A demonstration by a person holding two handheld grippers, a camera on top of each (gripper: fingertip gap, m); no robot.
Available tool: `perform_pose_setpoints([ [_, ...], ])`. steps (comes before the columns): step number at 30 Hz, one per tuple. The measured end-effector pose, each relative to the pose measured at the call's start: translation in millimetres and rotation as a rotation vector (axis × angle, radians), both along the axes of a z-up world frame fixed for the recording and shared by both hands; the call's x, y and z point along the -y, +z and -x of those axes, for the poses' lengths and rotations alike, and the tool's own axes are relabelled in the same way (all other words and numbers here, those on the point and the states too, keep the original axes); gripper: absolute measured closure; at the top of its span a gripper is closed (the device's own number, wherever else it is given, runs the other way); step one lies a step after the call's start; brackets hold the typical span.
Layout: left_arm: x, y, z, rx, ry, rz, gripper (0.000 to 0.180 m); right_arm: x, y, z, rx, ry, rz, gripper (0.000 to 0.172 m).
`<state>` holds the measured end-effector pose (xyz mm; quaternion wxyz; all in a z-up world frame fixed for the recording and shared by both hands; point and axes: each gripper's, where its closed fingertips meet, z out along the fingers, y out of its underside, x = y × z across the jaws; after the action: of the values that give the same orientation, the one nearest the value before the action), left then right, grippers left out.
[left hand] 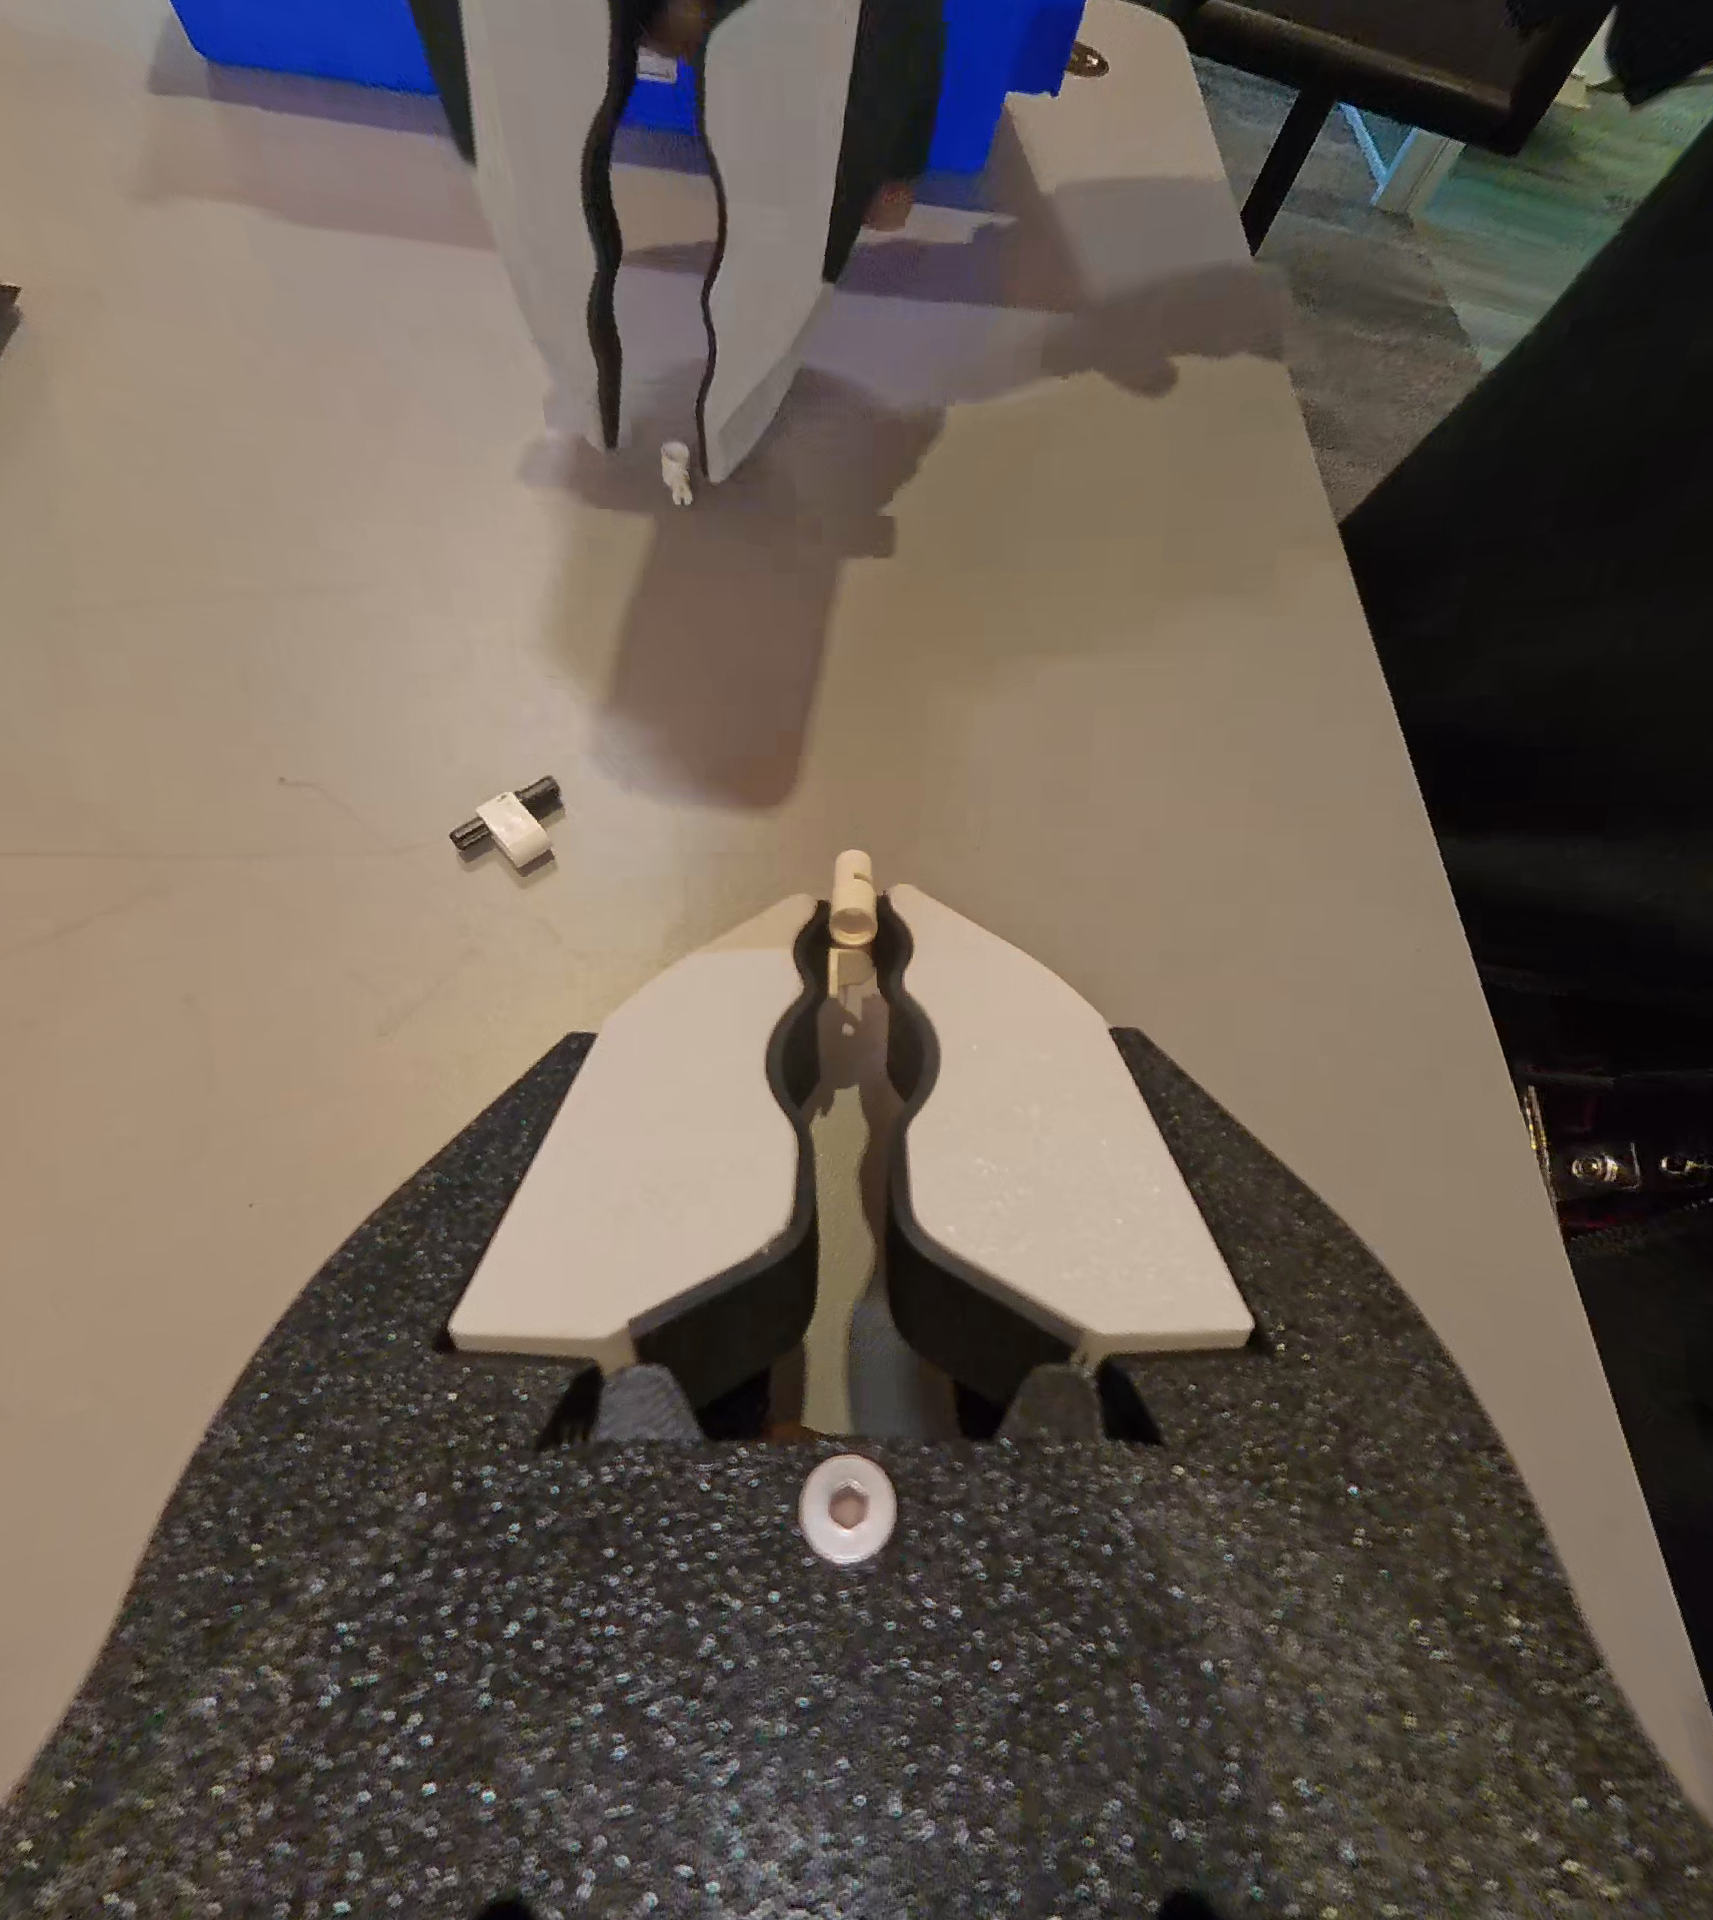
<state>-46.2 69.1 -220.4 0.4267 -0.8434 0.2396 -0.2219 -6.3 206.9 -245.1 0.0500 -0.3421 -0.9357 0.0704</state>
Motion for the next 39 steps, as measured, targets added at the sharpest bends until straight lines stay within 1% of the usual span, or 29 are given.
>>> perform_pose_setpoints([
  [4,0,0,0,0.003,-0.003,0.0,0.173,3,12,2,-0.25,-0.181,0.212,0.149],
  [6,0,0,0,0.007,-0.004,-0.001,0.173,4,18,2,-0.36,-0.218,0.304,0.149],
  [9,0,1,-1,0.01,-0.006,-0.003,0.173,-1,18,3,-0.468,-0.226,0.328,0.149],
  [11,0,2,0,0.02,-0.003,-0.005,0.173,-4,11,2,-0.464,-0.257,0.345,0.15],
  [14,-1,3,1,0.038,0.003,-0.006,0.173,-7,0,0,-0.468,-0.234,0.321,0.15],
  [20,-1,4,2,0.052,0.001,-0.004,0.173,2,-2,-2,-0.442,-0.202,0.424,0.153],
  [26,0,4,1,0.049,-0.008,-0.005,0.173,10,-2,-1,-0.417,-0.138,0.449,0.155],
  [32,0,4,0,0.045,-0.011,-0.01,0.173,23,-2,-4,-0.425,-0.167,0.43,0.155],
  [36,1,3,-1,0.034,-0.019,-0.009,0.173,25,-2,-14,-0.423,-0.24,0.42,0.149],
  [39,1,3,-1,0.025,-0.022,-0.008,0.173,31,-2,-24,-0.423,-0.253,0.429,0.145],
])
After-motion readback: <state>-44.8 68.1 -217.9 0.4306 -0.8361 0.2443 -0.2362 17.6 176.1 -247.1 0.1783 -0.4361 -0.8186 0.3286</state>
